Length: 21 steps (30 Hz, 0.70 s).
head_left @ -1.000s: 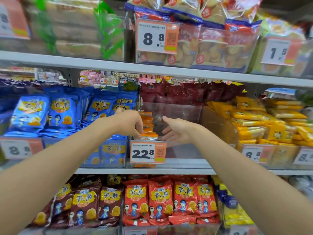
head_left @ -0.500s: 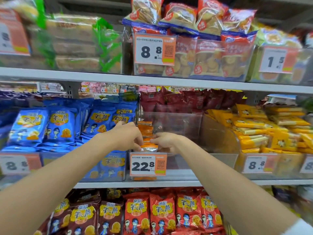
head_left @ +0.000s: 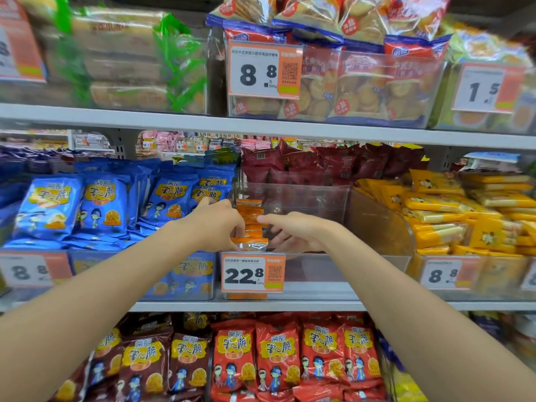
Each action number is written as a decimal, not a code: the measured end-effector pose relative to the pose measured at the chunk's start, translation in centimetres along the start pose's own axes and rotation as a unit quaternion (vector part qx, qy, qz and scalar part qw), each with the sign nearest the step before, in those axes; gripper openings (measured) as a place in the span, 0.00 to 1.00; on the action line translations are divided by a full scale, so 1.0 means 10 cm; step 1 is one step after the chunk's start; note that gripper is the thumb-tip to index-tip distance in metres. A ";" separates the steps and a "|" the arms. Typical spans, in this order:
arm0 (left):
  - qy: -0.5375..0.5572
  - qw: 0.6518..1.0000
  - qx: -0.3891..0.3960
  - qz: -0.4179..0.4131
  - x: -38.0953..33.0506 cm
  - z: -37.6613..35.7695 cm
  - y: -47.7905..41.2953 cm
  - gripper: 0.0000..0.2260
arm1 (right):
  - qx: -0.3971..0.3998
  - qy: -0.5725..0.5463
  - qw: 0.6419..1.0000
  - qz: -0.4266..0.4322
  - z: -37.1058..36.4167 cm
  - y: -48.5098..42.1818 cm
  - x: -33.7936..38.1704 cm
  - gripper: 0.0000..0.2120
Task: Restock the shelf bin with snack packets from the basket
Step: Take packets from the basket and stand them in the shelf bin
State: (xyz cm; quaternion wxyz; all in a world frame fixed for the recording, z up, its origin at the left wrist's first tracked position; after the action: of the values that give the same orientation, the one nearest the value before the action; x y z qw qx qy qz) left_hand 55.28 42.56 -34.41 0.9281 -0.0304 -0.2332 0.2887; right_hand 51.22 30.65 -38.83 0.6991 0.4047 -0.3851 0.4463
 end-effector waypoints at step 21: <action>0.189 0.979 -0.040 0.067 0.19 0.20 0.07 0.05 | -0.064 -0.020 0.988 0.140 0.12 0.25 0.12 0.09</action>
State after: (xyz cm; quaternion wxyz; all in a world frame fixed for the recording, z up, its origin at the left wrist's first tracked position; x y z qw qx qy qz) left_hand 55.37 44.01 -31.95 0.9321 -0.1370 -0.0627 0.3293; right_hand 49.00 30.66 -36.79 0.6465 0.3105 -0.4794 0.5058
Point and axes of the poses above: each hand's wrist, its own y-axis away from the middle knuckle, its own z-axis out of the back of the hand, x = y × z, the point moved 10 cm from there along -y, towards the middle knuckle, and after that the axes turned 12 degrees about -y, right-handed, at the moved point
